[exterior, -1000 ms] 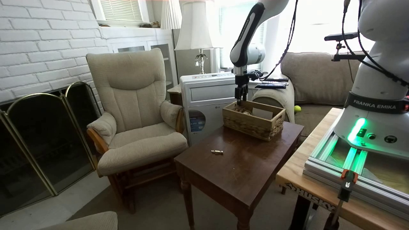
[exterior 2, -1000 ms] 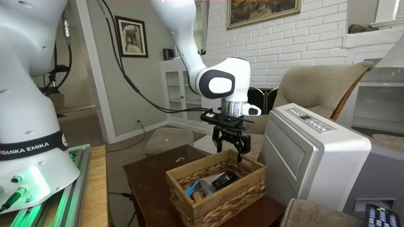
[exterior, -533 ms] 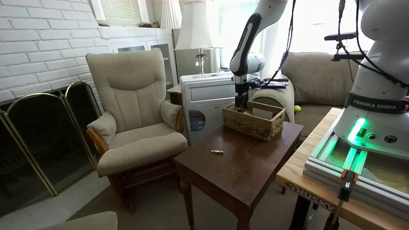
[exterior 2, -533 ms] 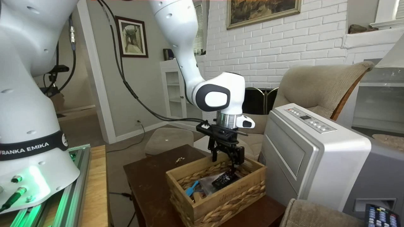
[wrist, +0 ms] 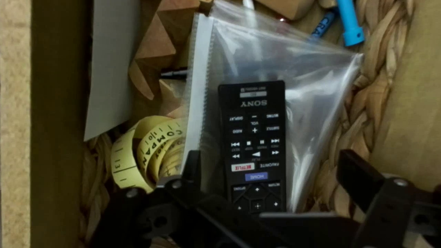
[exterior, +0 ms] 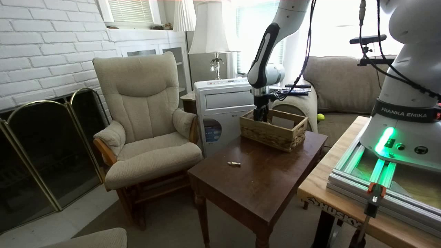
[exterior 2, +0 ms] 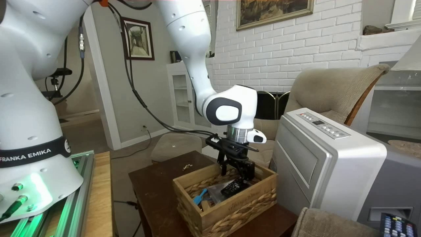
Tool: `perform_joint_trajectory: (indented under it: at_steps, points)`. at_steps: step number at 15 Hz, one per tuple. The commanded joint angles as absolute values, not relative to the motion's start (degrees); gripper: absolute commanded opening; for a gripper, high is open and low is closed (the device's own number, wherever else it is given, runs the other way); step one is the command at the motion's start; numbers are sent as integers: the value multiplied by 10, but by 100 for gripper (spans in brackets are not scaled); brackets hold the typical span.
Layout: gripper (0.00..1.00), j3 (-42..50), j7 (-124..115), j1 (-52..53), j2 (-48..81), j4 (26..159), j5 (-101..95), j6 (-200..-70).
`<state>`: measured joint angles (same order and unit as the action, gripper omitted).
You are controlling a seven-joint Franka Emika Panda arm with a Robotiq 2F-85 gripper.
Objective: Turn off the device and put the remote on the couch
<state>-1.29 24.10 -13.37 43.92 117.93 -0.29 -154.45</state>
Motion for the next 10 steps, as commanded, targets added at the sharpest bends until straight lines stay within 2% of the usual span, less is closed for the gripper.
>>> perform_joint_trajectory:
  at_steps: [1,5,10]
  points:
    - [100,-15,221,-138,462,1154,-8,-1548]
    - [100,-19,220,-142,468,1146,-3,-1542]
    - [100,-36,225,-162,479,1111,17,-1456]
